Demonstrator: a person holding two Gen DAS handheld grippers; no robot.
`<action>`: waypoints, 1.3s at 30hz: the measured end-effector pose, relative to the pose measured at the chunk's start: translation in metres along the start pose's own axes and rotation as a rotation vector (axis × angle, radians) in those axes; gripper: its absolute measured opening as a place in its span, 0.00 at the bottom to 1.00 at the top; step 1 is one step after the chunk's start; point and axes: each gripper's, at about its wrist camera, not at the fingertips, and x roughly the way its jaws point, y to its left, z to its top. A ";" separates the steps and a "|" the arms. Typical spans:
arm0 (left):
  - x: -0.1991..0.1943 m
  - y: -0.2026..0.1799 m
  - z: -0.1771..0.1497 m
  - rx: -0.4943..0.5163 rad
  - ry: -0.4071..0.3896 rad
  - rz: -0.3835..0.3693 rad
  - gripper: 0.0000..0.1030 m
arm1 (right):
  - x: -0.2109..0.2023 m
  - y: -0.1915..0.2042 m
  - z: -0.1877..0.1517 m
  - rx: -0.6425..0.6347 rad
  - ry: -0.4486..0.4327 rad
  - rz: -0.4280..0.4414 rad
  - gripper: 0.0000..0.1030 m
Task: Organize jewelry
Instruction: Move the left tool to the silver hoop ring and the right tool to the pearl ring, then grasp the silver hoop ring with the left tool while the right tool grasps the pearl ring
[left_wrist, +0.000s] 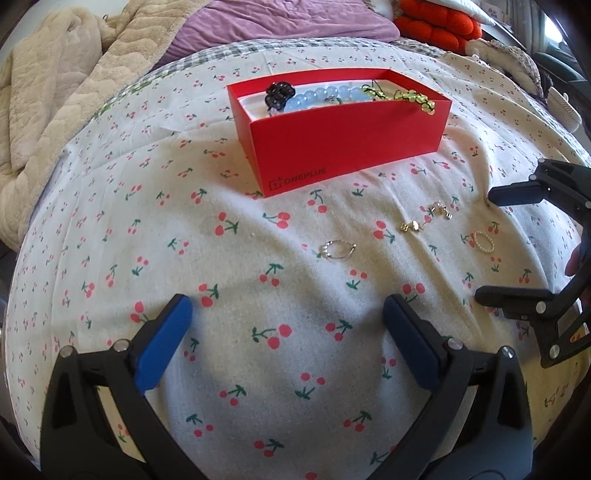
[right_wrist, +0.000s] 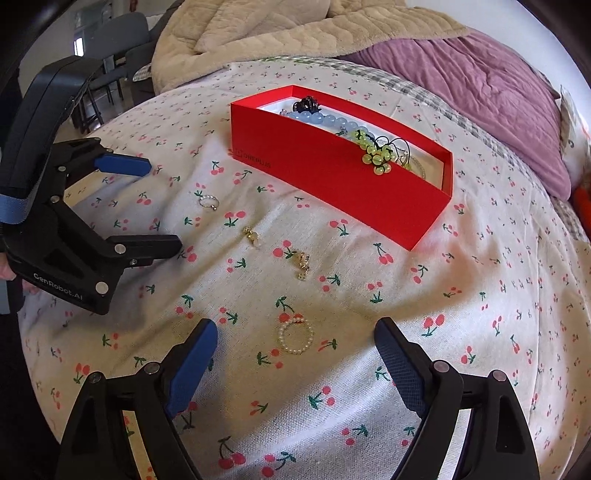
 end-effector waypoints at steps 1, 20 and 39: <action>0.000 0.000 0.000 0.003 -0.002 -0.002 1.00 | 0.001 -0.001 -0.001 0.001 0.007 0.009 0.86; -0.004 -0.008 0.020 0.024 0.010 -0.159 0.76 | -0.020 -0.027 -0.005 0.070 -0.073 0.119 0.72; 0.009 -0.009 0.024 0.048 0.063 -0.215 0.40 | 0.002 -0.022 -0.004 0.076 0.035 0.106 0.26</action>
